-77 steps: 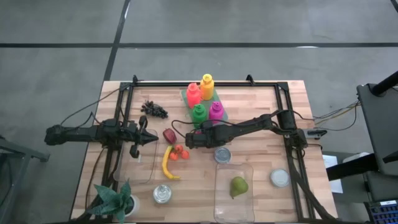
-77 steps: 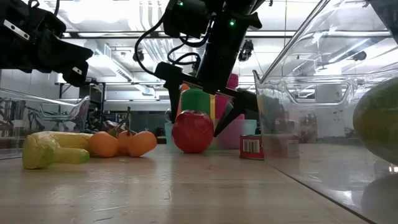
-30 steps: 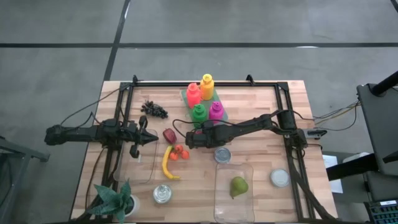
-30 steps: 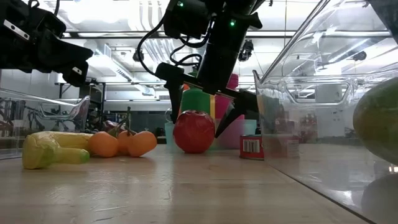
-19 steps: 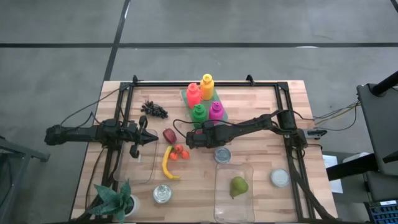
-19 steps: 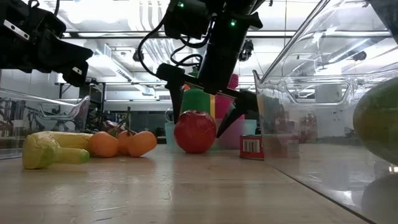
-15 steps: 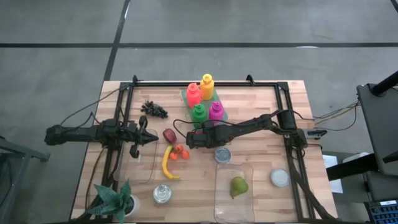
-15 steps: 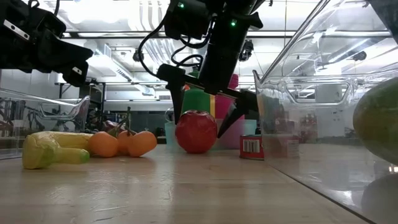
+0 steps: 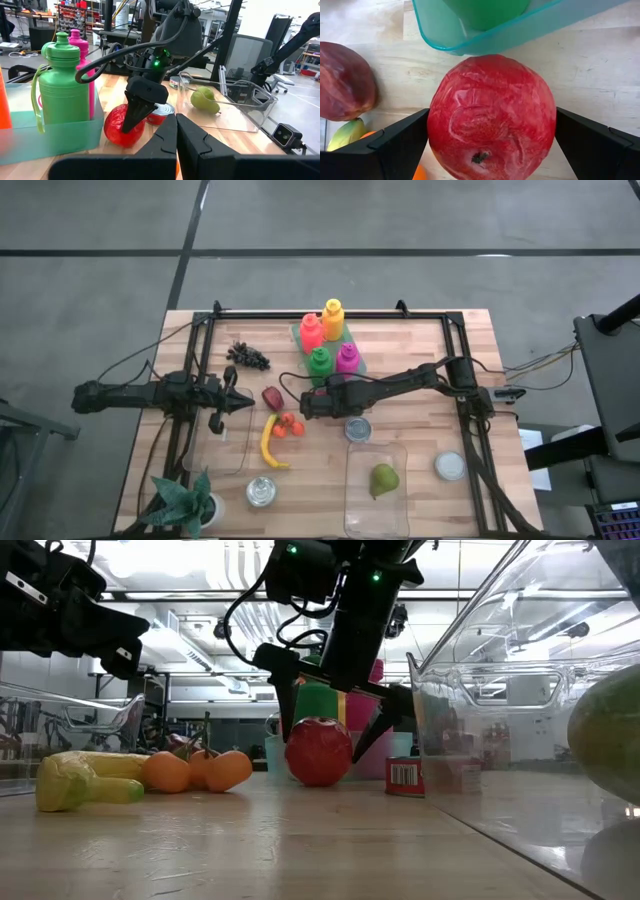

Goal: Pick & Place Food Item
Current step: Put the red apple into the bottom transparent bin

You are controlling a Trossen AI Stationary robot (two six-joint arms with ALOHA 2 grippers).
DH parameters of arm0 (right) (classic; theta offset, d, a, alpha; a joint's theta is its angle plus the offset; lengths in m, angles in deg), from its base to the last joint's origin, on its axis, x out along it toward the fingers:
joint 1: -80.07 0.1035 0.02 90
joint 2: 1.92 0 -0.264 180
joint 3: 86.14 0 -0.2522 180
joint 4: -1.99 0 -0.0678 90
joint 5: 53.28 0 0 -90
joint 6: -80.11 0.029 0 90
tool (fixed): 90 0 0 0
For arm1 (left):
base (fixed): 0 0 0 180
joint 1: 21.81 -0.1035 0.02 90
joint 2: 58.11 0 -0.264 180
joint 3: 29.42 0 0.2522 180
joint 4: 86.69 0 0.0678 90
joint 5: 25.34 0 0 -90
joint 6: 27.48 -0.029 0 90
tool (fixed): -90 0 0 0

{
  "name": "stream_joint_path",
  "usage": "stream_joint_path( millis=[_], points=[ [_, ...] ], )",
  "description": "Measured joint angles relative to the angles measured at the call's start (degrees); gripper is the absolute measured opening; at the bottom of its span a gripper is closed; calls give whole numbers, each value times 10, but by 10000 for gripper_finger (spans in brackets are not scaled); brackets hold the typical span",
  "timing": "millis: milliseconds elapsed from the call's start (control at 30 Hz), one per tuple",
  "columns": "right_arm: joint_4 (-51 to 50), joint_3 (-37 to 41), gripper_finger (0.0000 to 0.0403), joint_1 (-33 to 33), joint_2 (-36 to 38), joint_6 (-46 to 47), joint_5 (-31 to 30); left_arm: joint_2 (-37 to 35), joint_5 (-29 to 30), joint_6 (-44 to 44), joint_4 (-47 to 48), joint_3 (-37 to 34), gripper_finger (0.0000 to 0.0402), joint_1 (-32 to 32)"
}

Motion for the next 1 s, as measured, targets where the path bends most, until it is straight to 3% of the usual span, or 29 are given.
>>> stream_joint_path(
  millis=[1000],
  points=[
    [5,0,399,-8,6,-15,-13,0,0,0,0,0,1,0]
  ],
)
